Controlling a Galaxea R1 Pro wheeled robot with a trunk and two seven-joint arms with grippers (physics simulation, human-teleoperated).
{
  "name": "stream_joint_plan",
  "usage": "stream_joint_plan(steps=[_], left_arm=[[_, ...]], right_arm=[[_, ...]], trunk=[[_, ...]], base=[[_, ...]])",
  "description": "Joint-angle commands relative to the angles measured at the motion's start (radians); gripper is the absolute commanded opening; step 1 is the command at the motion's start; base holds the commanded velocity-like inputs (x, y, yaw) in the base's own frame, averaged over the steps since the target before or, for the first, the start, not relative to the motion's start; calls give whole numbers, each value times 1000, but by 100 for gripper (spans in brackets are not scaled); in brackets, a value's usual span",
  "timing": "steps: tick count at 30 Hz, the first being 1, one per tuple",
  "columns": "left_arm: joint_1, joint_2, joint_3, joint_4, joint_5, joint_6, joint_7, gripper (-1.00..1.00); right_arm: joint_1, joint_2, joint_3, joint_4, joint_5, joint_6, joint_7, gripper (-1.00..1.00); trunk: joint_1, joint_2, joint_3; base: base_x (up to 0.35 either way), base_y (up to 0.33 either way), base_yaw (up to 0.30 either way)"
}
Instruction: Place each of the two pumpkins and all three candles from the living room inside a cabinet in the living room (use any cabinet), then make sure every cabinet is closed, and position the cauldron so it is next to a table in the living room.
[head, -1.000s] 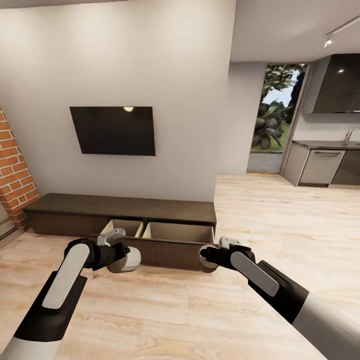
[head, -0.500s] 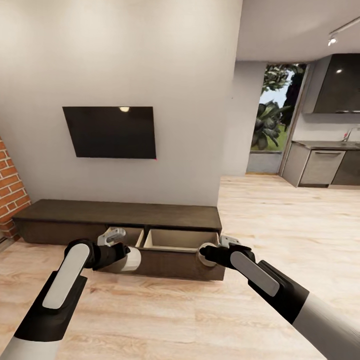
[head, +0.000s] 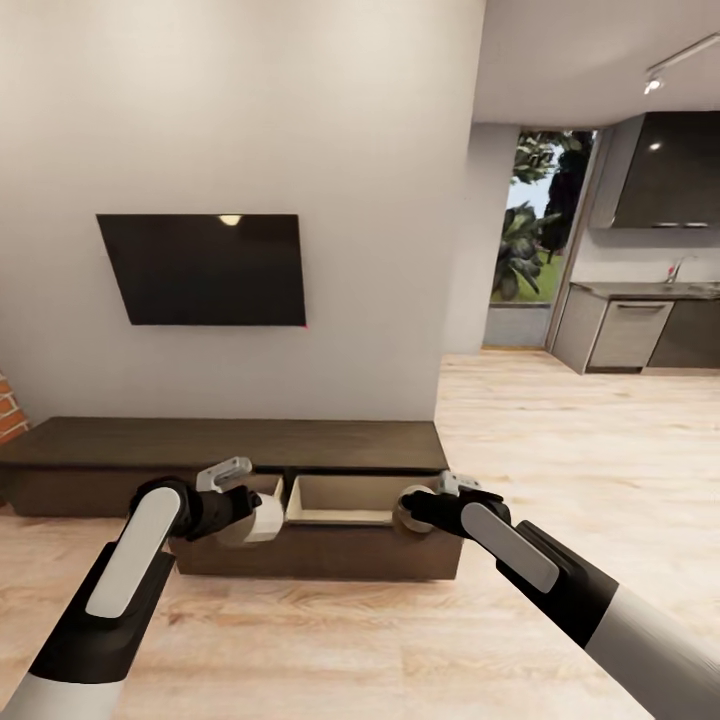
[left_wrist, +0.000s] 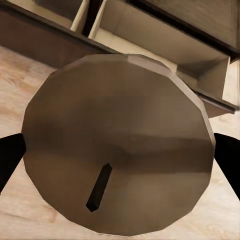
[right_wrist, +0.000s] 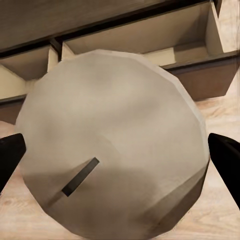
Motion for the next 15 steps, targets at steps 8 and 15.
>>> stream_joint_plan(steps=[8, 15], left_arm=[[-1, 1, -4, -1, 9, 2, 10, -100], [-1, 0, -4, 2, 9, 2, 11, -100]], right_arm=[[-2, 0, 3, -6, -3, 0, -8, -100], [-2, 0, 4, -16, -2, 0, 6, -100]], trunk=[[1, -1, 2], [1, -1, 3]], base=[[286, 191, -209], [309, 142, -10]])
